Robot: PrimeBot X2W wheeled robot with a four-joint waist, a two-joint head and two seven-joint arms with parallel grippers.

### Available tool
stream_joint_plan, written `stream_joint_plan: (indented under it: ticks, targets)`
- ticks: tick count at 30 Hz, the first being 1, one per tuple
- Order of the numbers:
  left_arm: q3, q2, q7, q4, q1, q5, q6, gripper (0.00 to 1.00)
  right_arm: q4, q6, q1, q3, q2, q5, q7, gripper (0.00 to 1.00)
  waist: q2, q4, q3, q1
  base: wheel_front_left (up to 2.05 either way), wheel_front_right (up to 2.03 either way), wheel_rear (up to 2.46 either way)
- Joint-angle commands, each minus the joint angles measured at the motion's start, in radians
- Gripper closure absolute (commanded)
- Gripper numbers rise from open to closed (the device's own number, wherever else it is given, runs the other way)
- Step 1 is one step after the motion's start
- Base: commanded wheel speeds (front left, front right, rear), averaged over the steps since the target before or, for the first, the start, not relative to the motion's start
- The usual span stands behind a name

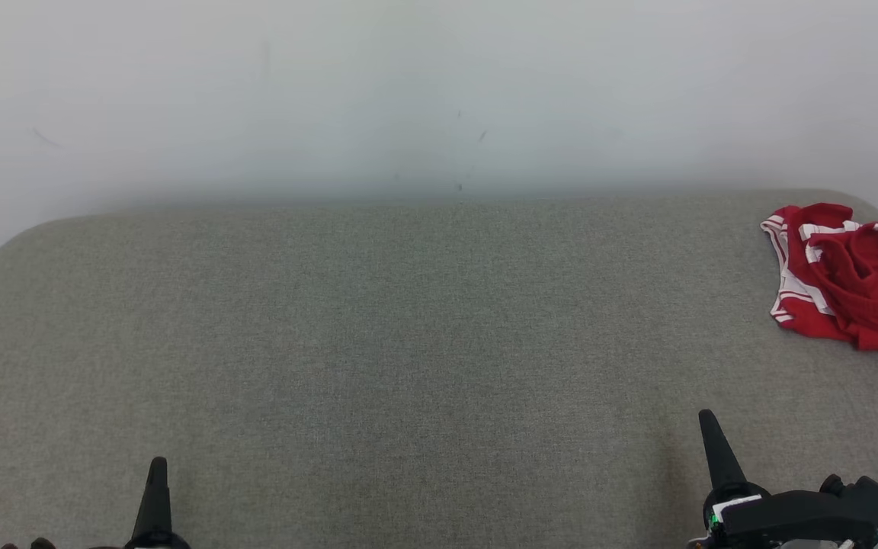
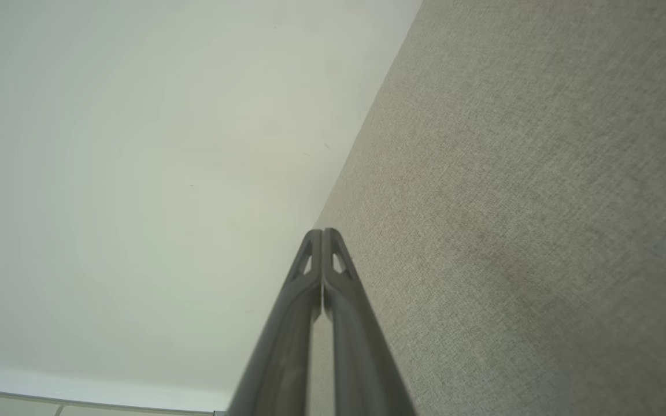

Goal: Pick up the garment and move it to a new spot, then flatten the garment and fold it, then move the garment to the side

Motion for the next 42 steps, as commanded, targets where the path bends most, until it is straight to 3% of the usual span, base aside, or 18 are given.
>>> stream_joint_plan:
  ticks: [1,42]
  targets:
    - [0.003,0.001,0.007,-0.005,-0.022,-0.024,-0.003,1.0,-0.006,-0.001,-0.017,-0.004,0.004,0.021,0.006,1.0,-0.0001,0.0,0.0,0.0,0.0,0.0,0.0]
    - [0.007,-0.005,0.094,0.012,-0.071,-0.368,-0.017,1.0,0.01,-0.002,-0.061,-0.038,0.017,0.344,0.097,1.0,-0.0001,0.008,0.012,0.0,0.0,0.0,0.0]
